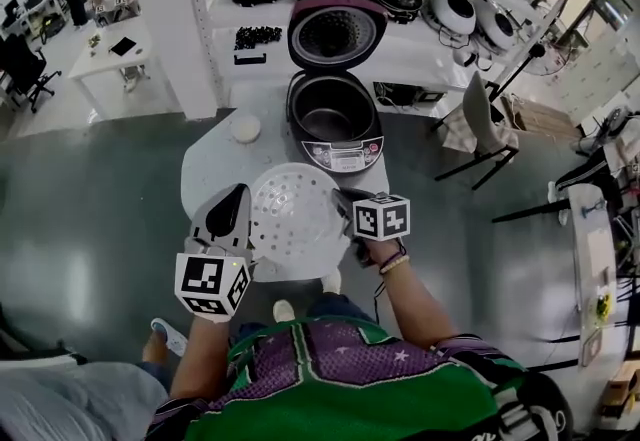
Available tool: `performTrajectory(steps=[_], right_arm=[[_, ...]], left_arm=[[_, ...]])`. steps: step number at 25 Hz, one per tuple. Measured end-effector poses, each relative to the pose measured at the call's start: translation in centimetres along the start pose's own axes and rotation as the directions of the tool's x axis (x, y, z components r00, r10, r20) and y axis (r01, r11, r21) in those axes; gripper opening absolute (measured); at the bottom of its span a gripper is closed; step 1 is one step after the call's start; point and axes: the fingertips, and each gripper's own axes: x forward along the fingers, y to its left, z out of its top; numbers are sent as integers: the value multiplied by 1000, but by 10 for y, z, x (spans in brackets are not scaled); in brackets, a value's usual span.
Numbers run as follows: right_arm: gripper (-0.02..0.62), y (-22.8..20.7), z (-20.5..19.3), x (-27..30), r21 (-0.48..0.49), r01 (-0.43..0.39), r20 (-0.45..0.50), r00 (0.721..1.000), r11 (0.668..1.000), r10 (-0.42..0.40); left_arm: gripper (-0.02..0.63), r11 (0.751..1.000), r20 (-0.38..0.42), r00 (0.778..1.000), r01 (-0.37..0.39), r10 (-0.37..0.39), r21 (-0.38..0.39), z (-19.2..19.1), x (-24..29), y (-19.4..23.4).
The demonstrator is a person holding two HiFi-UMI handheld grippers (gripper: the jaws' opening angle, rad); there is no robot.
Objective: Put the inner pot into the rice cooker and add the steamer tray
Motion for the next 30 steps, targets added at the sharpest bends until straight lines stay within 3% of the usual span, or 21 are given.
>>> performTrajectory(steps=[6, 16, 30], right_arm=[[25, -11, 44, -18, 25, -21, 46, 999, 999, 20], [25, -75, 138, -41, 80, -5, 140, 990, 997, -7], [25, -155, 209, -40, 90, 15, 177, 984, 996, -31]], left_arm=[[21, 999, 37, 999, -32, 32, 1, 15, 13, -3], [21, 997, 67, 995, -75, 74, 12, 41, 61, -11], [21, 994, 74, 991, -108, 109, -16, 59, 133, -20]])
